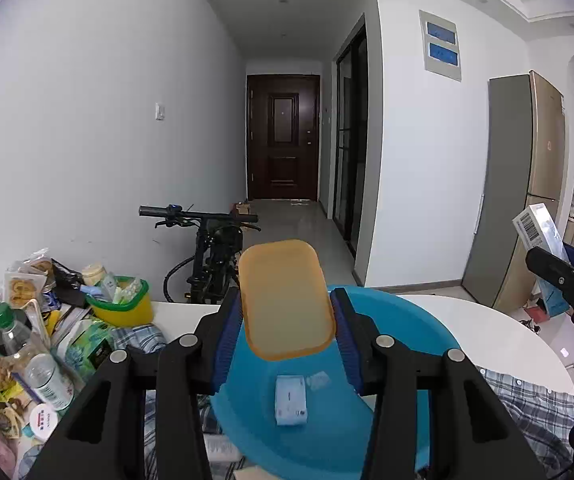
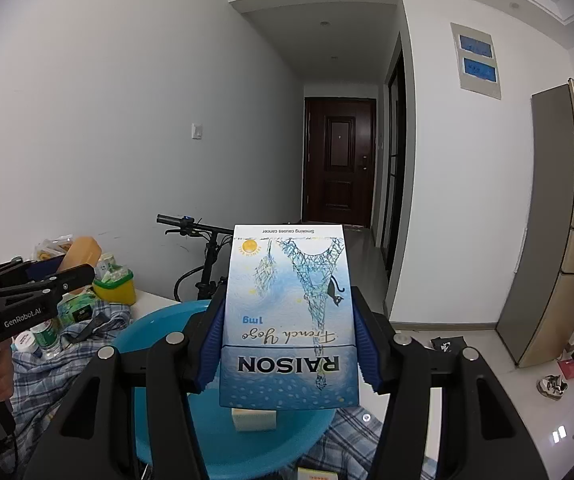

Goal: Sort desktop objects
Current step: 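Lift the soap dish in the left tool while the right tool lifts the RAISON pack, then carry the soap dish over the basin while the right tool carries the RAISON pack there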

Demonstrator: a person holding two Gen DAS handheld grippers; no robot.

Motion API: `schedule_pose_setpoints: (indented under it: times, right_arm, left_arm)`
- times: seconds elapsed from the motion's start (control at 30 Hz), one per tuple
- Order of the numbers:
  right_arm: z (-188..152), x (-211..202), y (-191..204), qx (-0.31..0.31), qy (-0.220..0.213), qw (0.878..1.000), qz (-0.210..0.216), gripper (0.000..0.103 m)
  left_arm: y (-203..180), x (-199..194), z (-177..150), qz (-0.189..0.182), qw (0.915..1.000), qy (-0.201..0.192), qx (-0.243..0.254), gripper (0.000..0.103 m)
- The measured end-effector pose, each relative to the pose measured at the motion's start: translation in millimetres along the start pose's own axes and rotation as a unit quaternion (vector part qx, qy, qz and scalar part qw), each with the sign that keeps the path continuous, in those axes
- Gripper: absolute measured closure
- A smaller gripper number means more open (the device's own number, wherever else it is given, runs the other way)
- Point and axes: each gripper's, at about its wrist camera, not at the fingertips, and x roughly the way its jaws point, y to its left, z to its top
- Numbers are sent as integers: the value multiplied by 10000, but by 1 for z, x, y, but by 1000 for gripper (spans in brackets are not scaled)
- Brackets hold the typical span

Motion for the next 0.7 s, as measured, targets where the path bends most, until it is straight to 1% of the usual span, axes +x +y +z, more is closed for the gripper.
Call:
schedule_pose_setpoints:
  times: [0.23,0.4,0.57,0.7]
  right_arm:
    - [5,36,-4,27,38,10000,20,48]
    - [6,63,-4,15,132,9999,46,48]
    - [5,87,-4,46,225,9997,73,48]
    - [6,99,-5,95,233,9997,69,48]
  left_arm:
    - [3,34,10,18,10000,-11,54,56]
    - [7,65,13,-151,9998,113,-33,56]
    - [5,94,14,-143,9997,213,3,56]
    - [4,111,17,-105,9997,232,46,56]
